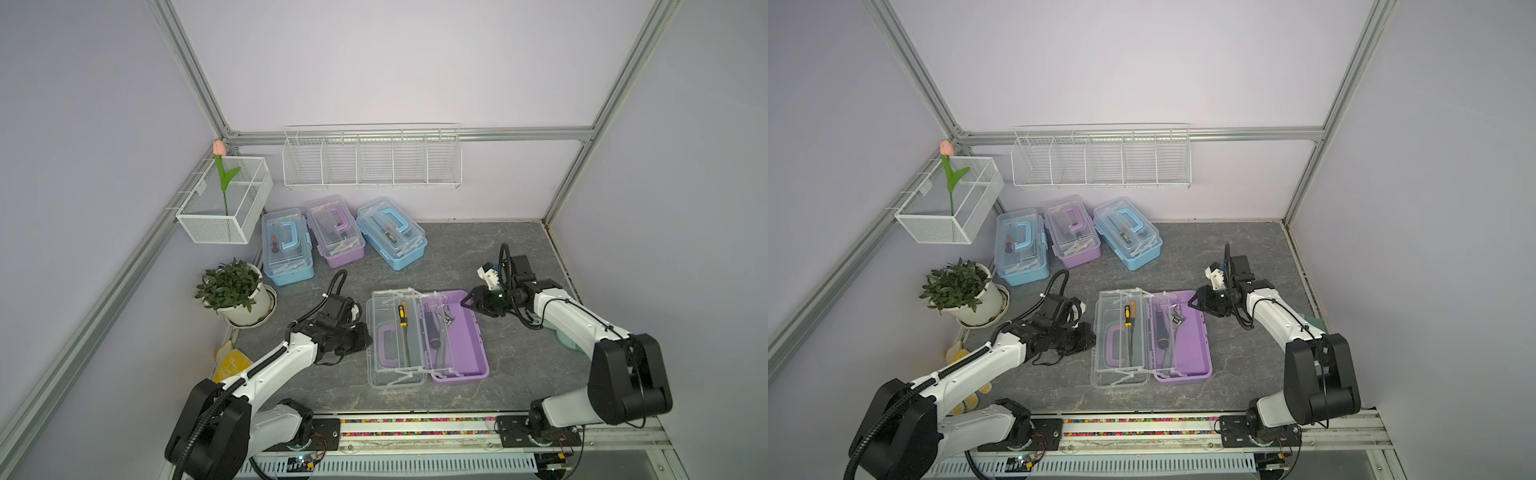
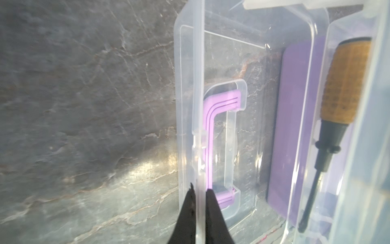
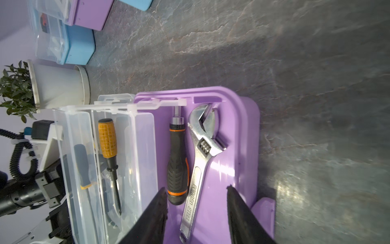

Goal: Close toolboxes
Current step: Close the toolbox lid.

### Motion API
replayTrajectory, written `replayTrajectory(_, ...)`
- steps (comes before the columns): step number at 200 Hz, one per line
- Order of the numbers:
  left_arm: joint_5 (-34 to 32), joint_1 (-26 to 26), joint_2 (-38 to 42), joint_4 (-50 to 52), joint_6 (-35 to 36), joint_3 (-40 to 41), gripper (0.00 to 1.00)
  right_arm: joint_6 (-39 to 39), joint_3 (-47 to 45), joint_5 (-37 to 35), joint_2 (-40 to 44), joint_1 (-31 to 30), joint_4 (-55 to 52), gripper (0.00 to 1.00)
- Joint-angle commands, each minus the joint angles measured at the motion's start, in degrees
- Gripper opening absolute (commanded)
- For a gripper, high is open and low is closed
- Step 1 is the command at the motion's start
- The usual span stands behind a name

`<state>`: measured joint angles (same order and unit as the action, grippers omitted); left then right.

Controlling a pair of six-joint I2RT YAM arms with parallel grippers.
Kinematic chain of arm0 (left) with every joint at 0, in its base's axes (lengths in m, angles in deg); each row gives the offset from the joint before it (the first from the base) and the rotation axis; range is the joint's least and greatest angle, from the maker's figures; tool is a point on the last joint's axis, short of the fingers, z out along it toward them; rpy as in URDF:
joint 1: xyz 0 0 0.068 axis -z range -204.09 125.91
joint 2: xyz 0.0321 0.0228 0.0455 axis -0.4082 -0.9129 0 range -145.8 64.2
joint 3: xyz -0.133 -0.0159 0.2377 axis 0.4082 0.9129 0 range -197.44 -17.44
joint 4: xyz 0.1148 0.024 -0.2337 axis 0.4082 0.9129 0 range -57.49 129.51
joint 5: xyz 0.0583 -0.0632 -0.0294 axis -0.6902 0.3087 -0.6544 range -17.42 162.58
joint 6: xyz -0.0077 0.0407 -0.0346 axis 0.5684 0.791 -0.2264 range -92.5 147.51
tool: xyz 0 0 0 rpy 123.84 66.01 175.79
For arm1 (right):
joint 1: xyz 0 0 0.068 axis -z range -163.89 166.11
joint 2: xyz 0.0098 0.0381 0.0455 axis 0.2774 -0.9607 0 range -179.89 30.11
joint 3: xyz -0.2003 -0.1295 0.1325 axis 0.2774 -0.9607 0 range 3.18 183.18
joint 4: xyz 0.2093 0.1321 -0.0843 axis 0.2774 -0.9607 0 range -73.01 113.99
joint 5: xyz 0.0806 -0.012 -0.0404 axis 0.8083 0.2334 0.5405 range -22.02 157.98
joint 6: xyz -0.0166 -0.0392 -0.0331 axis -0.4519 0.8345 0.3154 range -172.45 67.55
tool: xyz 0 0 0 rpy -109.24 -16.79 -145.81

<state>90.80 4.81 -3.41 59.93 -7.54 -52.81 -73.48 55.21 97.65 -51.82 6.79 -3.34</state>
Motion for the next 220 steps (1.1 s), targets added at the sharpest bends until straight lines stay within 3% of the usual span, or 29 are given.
replayTrajectory(1, -4.76, -0.17, 1.87, 6.02, 2.99, -4.97, 0.08, 0.87, -1.31, 0.80, 3.81, 3.16, 2.72, 0.48)
replayTrajectory(28, -8.53, -0.16, 3.05, 13.53, 5.95, -11.27, 0.04, 4.02, -2.52, -0.17, 2.62, 4.41, 1.18, 0.46)
replayTrajectory(81, -14.20, -0.17, 3.73, 21.56, 11.27, -21.31, 0.04, 1.22, -7.59, 10.25, -0.99, 0.66, 11.01, 0.43)
replayTrajectory(98, -14.41, -0.17, 3.72, 22.49, 11.88, -23.01, 0.04, -1.64, -9.20, 13.18, -3.37, -0.44, 16.45, 0.37)
replayTrajectory(127, -15.90, -0.17, 4.59, 23.45, 12.64, -24.71, 0.03, 0.38, -8.09, 11.39, -6.44, -2.10, 15.73, 0.26)
replayTrajectory(148, -13.91, -0.17, 4.97, 21.09, 11.43, -25.09, 0.02, -1.03, -8.82, 13.65, -6.88, -2.85, 19.83, 0.20)
replayTrajectory(196, -10.15, 0.35, 4.95, 17.76, 10.59, -27.01, 0.00, -3.84, -9.74, 16.27, -9.26, -5.71, 24.07, 0.20)
replayTrajectory(220, -3.50, 0.61, 5.48, 12.38, 9.76, -25.32, 0.00, -5.67, -10.13, 15.19, -9.48, -6.27, 25.85, 0.20)
